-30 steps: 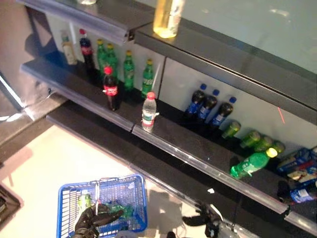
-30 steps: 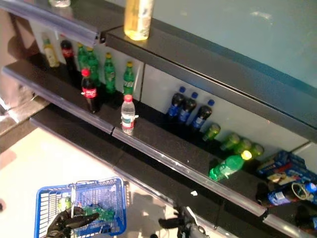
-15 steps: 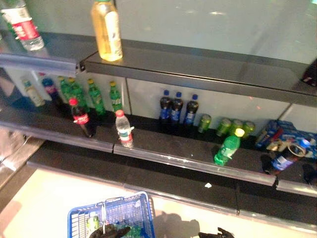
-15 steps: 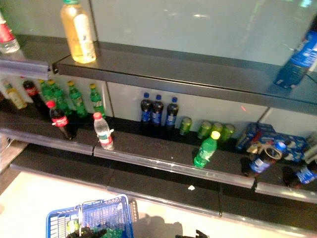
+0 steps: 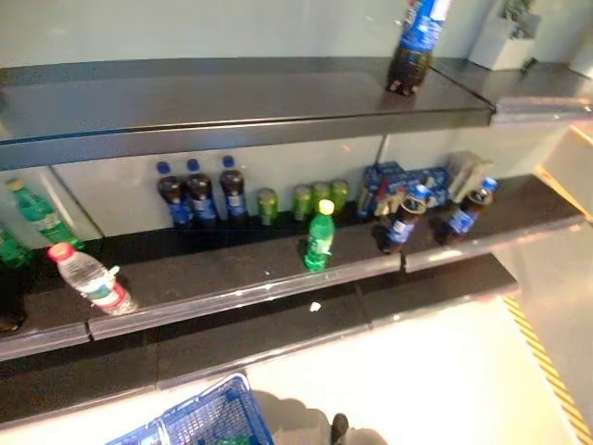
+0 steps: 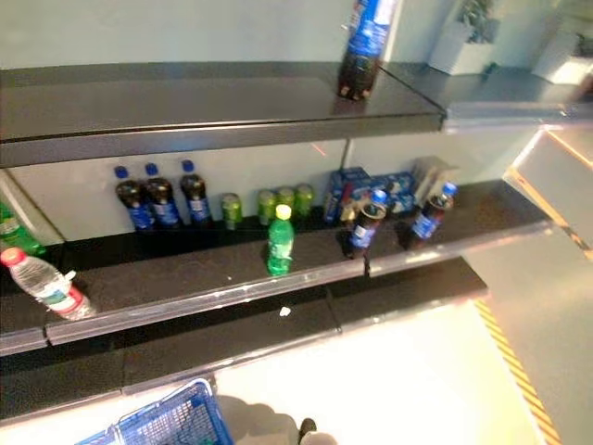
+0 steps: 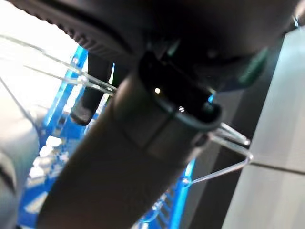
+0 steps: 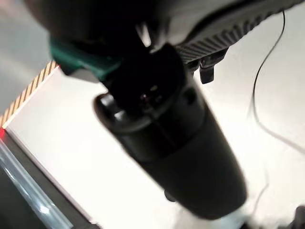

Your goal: Pick up the drink and place into the basket.

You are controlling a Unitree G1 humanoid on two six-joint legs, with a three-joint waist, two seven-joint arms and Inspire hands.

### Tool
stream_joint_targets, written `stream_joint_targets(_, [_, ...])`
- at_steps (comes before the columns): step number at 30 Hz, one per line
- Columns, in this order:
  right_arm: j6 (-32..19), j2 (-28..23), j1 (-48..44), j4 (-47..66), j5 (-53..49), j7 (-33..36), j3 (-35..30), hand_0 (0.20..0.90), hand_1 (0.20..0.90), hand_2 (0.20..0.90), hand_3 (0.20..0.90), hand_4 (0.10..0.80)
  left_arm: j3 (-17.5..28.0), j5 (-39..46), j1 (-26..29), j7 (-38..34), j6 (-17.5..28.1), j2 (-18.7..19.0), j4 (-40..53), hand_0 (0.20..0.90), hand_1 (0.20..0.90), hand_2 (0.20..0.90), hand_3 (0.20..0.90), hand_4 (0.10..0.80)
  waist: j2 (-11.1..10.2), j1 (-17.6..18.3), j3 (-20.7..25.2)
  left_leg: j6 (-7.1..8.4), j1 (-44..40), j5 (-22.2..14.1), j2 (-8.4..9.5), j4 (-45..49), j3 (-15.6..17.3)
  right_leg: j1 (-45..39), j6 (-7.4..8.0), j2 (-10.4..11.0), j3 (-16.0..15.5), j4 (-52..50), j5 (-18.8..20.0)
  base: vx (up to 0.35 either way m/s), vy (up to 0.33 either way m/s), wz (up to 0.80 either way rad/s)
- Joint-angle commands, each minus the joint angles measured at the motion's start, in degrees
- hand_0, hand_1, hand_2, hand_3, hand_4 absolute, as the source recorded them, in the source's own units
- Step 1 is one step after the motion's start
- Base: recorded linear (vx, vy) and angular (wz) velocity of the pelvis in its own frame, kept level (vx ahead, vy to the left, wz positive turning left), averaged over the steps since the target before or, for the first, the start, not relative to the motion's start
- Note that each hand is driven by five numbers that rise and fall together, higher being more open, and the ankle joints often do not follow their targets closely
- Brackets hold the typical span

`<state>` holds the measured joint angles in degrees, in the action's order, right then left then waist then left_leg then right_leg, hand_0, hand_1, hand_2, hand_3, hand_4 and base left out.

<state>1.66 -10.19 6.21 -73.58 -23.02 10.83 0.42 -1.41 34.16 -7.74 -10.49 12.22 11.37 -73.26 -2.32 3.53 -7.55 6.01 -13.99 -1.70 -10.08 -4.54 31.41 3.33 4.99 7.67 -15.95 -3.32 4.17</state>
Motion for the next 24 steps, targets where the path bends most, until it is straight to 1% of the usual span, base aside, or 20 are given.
stream_joint_targets(1, [-1.06, -1.18, -2.15, -1.35, -1.03, 0.55, 0.73, 0.9, 0.9, 0.9, 0.9, 0.8, 3.04, 1.5, 0.26, -1.12, 9.01, 2.05, 3.88, 0.3, 0.3, 0.3, 0.2, 0.1, -1.0, -2.21, 0.71, -6.39, 5.51, -0.15, 4.93, 4.78, -3.44, -7.65, 3.89, 3.67, -0.05, -4.86, -3.33, -0.128, -0.269, -0.44])
stream_joint_targets(2, [-1.54, -1.12, -2.29, -1.53, -1.12, 0.51, 0.87, 0.9, 0.9, 0.9, 0.9, 0.8, 3.15, 1.39, 0.43, -1.35, 9.02, 2.01, 3.65, 0.3, 0.3, 0.3, 0.2, 0.1, -1.03, -2.23, 0.86, -6.08, 5.58, 0.18, 4.66, 4.56, -3.62, -8.04, 3.35, 2.82, 0.43, -4.35, -4.18, -0.119, -0.31, -0.51])
stream_joint_targets(3, [-2.64, -1.02, -2.45, -1.59, -1.5, 0.41, 1.42, 0.9, 0.9, 0.9, 0.9, 0.8, 3.11, 1.01, 0.82, -2.06, 8.94, 1.91, 3.32, 0.3, 0.3, 0.3, 0.2, 0.1, -1.17, -2.25, 1.21, -5.47, 5.82, 0.73, 4.1, 4.38, -4.26, -8.78, 2.34, 1.23, 1.2, -3.3, -5.4, -0.17, -0.327, -0.54])
stream_joint_targets(4, [-2.77, -1.07, -2.79, -1.2, -1.6, 0.21, 1.71, 0.9, 0.9, 0.9, 0.9, 0.8, 3.67, 1.16, 1.03, -2.37, 8.77, 1.81, 3.18, 0.3, 0.3, 0.3, 0.2, 0.1, -1.26, -2.42, 1.35, -5.13, 6.56, 2.68, 2.98, 4.46, -3.43, -8.75, 1.11, 0.2, 0.63, -2.36, -4.66, -0.179, -0.352, -0.45])
stream_joint_targets(7, [-3.07, -1.4, -3.09, -0.34, 0.06, 0.17, 2.81, 0.9, 0.9, 0.9, 0.9, 0.8, 4.9, 1.27, 1.02, -2.7, 8.37, 1.75, 2.69, 0.3, 0.3, 0.3, 0.2, 0.1, -1.22, -2.02, 1.83, -3.35, 7.19, 4.72, 1.0, 3.69, -5.04, -9.26, -0.16, -2.39, 2.66, -0.61, -5.26, -0.111, -0.264, -0.32])
stream_joint_targets(9, [-2.9, -1.55, -3.04, 0.1, 0.4, -0.06, 3.49, 0.9, 0.9, 0.9, 0.9, 0.8, 5.25, 1.89, 1.01, -3.24, 8.17, 1.76, 2.53, 0.3, 0.3, 0.3, 0.2, 0.1, -1.33, -1.89, 1.84, -2.83, 7.61, 5.26, 0.44, 3.8, -6.11, -9.48, -0.68, -3.21, 3.35, 0.0, -5.33, -0.076, -0.218, -0.13])
stream_joint_targets(10, [-2.22, -1.86, -3.18, 1.18, 1.52, -0.31, 5.11, 0.9, 0.9, 0.9, 0.9, 0.8, 6.11, 3.78, 0.95, -3.74, 7.75, 1.84, 2.39, 0.3, 0.3, 0.3, 0.2, 0.1, -1.47, -2.08, 1.68, -2.26, 8.21, 5.62, -0.13, 4.4, -9.2, -9.6, -1.48, -4.09, 4.08, 0.52, -5.5, -0.085, -0.25, -0.32])
stream_joint_targets(11, [-2.08, -1.94, -3.25, 1.46, 2.13, -0.38, 5.72, 0.9, 0.9, 0.9, 0.9, 0.8, 6.27, 4.86, 0.81, -3.96, 7.85, 1.77, 2.39, 0.3, 0.3, 0.3, 0.2, 0.1, -1.59, -2.34, 1.63, -2.25, 8.44, 5.4, 0.1, 4.82, -11.3, -9.56, -1.73, -4.3, 4.65, 0.51, -5.51, -0.063, -0.267, -0.5])
stream_joint_targets(12, [-1.59, -2.17, -3.51, 1.91, 3.12, -0.73, 6.95, 0.9, 0.9, 0.9, 0.9, 0.8, 6.94, 6.89, 0.5, -4.0, 8.13, 1.45, 2.19, 0.3, 0.3, 0.3, 0.2, 0.1, -1.74, -2.97, 1.44, -2.36, 8.75, 4.84, 0.78, 5.58, -15.58, -9.43, -2.04, -4.49, 5.76, 0.35, -5.56, -0.005, -0.135, -0.48])
stream_joint_targets(13, [-1.49, -2.21, -3.6, 1.99, 3.23, -0.79, 7.16, 0.9, 0.9, 0.9, 0.9, 0.8, 7.09, 7.23, 0.47, -3.95, 8.22, 1.38, 2.14, 0.3, 0.3, 0.3, 0.2, 0.1, -1.74, -3.1, 1.57, -2.36, 9.05, 4.89, 0.87, 5.67, -16.34, -9.15, -2.13, -4.57, 5.98, 0.39, -5.4, 0.045, -0.171, -0.66])
stream_joint_targets(14, [-0.88, -2.63, -4.02, 2.71, 5.3, -1.14, 9.05, 0.9, 0.9, 0.9, 0.9, 0.8, 7.78, 10.58, -0.28, -3.86, 8.78, 0.82, 1.99, 0.3, 0.3, 0.3, 0.2, 0.1, -1.87, -4.39, 1.04, -2.84, 9.23, 3.7, 2.76, 6.52, -24.32, -9.17, -2.52, -4.87, 8.72, 0.12, -5.6, 0.072, -0.143, -0.63])
stream_joint_targets(15, [-0.49, -2.84, -4.25, 3.06, 6.26, -1.35, 9.89, 0.9, 0.9, 0.9, 0.9, 0.8, 8.06, 11.88, -0.68, -3.69, 9.14, 0.55, 1.94, 0.3, 0.3, 0.3, 0.2, 0.1, -1.93, -5.01, 0.84, -3.12, 9.47, 3.06, 3.77, 7.13, -27.83, -9.06, -2.72, -5.06, 10.09, -0.01, -5.63, 0.149, -0.237, -1.25])
stream_joint_targets(16, [0.18, -3.22, -4.86, 3.41, 8.14, -2.17, 11.13, 0.9, 0.9, 0.9, 0.9, 0.8, 8.47, 13.98, -1.22, -4.08, 9.82, -0.15, 1.88, 0.3, 0.3, 0.3, 0.2, 0.1, -2.12, -6.09, 0.64, -3.96, 10.29, 1.57, 6.08, 8.81, -32.94, -8.76, -3.12, -5.4, 12.23, 0.08, -5.4, 0.168, -0.259, -1.51])
stream_joint_targets(17, [0.38, -3.45, -5.17, 3.56, 9.15, -2.63, 11.71, 0.9, 0.9, 0.9, 0.9, 0.8, 8.73, 15.17, -1.33, -4.4, 10.13, -0.41, 1.82, 0.3, 0.3, 0.3, 0.2, 0.1, -2.21, -6.83, 0.36, -4.87, 10.77, 0.43, 8.15, 10.2, -35.53, -8.9, -3.34, -5.69, 13.43, 0.32, -5.23, 0.215, -0.317, -2.13])
stream_joint_targets(18, [0.33, -3.42, -5.55, 3.48, 10.36, -2.98, 12.07, 0.9, 0.9, 0.9, 0.9, 0.8, 8.29, 16.63, -1.06, -5.19, 10.43, -0.79, 1.81, 0.3, 0.3, 0.3, 0.2, 0.1, -1.97, -7.38, 0.05, -5.89, 11.36, -0.54, 10.69, 11.5, -36.24, -9.17, -3.49, -6.34, 14.01, 0.42, -5.19, 0.176, -0.242, -2.96])
stream_joint_targets(20, [0.43, -2.92, -5.81, 3.59, 10.33, -2.81, 12.47, 0.9, 0.9, 0.9, 0.9, 0.8, 7.32, 16.86, -0.27, -6.13, 10.36, -0.85, 2.07, 0.3, 0.3, 0.3, 0.2, 0.1, -1.18, -7.71, -0.34, -6.48, 11.43, 0.1, 12.53, 10.25, -35.19, -9.13, -3.38, -7.4, 13.15, 0.06, -5.29, 0.158, -0.186, -2.24])
stream_joint_targets(21, [0.31, -2.76, -5.82, 3.63, 10.12, -2.62, 12.59, 0.9, 0.9, 0.9, 0.9, 0.8, 7.01, 16.92, -0.1, -6.29, 10.35, -0.79, 2.14, 0.3, 0.3, 0.3, 0.2, 0.1, -0.86, -7.81, -0.45, -6.45, 11.31, 0.89, 12.98, 8.85, -34.91, -9.12, -3.27, -7.78, 12.71, -0.15, -5.19, 0.206, -0.181, 0.07])
stream_joint_targets(22, [0.0, -2.29, -5.91, 3.85, 9.2, -2.1, 13.15, 0.9, 0.9, 0.9, 0.9, 0.8, 6.25, 17.37, 0.13, -6.32, 10.6, -0.64, 2.24, 0.3, 0.3, 0.3, 0.2, 0.1, -0.11, -8.33, -0.7, -6.17, 11.62, 3.31, 14.15, 5.61, -35.1, -9.0, -2.97, -8.8, 11.85, -0.76, -4.72, 0.209, -0.146, 0.78])
stream_joint_targets(23, [-0.05, -1.96, -6.0, 4.11, 8.55, -1.72, 13.38, 0.9, 0.9, 0.9, 0.9, 0.8, 5.74, 17.62, 0.15, -6.4, 10.96, -0.65, 2.18, 0.3, 0.3, 0.3, 0.2, 0.1, 0.18, -8.81, -1.09, -5.74, 12.46, 5.05, 14.84, 4.26, -35.6, -9.32, -2.96, -9.37, 11.63, -1.0, -4.91, 0.28, -0.166, 0.87])
stream_joint_targets(24, [0.25, -1.63, -6.41, 4.54, 7.9, -1.21, 13.6, 0.9, 0.9, 0.9, 0.9, 0.8, 5.76, 17.23, 0.21, -6.44, 11.35, -0.94, 2.16, 0.3, 0.3, 0.3, 0.2, 0.1, 0.64, -9.64, -1.66, -5.35, 15.05, 6.56, 15.77, 4.52, -35.3, -10.03, -3.4, -10.28, 11.67, -1.31, -6.04, 0.287, -0.127, 0.81])
